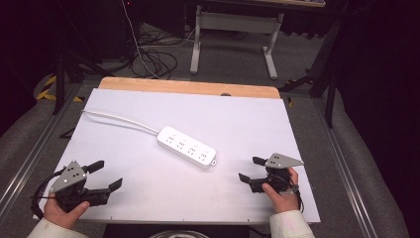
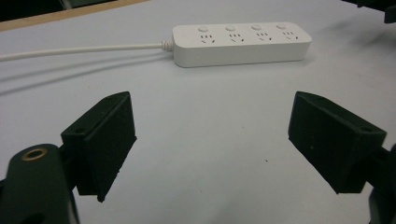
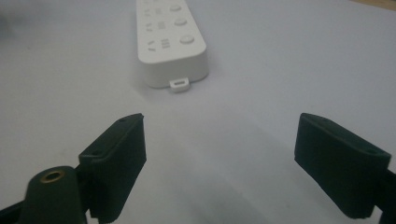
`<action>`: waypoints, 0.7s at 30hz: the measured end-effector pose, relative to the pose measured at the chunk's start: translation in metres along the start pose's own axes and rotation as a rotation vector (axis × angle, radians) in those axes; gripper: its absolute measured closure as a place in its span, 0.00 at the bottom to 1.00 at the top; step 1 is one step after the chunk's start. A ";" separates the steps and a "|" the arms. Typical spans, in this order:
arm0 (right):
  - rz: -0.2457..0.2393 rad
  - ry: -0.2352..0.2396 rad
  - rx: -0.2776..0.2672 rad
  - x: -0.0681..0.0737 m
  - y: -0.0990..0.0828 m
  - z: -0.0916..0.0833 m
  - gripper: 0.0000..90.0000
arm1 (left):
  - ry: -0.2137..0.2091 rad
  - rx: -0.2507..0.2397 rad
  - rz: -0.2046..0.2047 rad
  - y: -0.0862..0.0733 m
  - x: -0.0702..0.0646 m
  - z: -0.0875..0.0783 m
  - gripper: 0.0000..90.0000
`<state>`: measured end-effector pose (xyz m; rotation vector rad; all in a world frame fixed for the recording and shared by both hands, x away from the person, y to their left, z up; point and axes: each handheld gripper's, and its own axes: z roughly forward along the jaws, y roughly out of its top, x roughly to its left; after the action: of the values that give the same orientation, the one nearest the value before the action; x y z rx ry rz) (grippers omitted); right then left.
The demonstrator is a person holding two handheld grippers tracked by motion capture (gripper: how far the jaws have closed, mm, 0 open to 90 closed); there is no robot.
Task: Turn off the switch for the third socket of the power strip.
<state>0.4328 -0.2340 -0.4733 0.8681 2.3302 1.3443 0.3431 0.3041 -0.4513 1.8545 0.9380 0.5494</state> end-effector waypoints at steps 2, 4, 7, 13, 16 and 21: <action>-0.003 0.001 0.011 -0.001 -0.005 -0.001 0.19 | 0.002 0.000 0.000 -0.001 0.000 0.000 0.17; 0.004 0.006 0.017 -0.001 -0.008 -0.002 0.19 | 0.000 0.004 0.001 -0.002 0.001 -0.001 0.16; 0.013 0.005 0.025 -0.002 -0.014 -0.003 0.19 | 0.001 0.009 0.002 -0.003 0.001 0.000 0.16; 0.033 0.002 0.049 -0.001 -0.025 -0.004 0.19 | 0.001 0.010 0.001 -0.005 0.002 0.000 0.16; 0.038 -0.001 0.060 0.000 -0.028 -0.005 0.19 | 0.001 0.013 -0.004 -0.006 0.002 -0.001 0.16; 0.047 -0.009 0.055 -0.001 -0.026 -0.005 0.20 | 0.012 0.011 -0.001 -0.007 0.002 -0.001 0.16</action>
<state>0.4213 -0.2480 -0.4933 0.9497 2.3636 1.2973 0.3413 0.3083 -0.4573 1.8623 0.9514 0.5565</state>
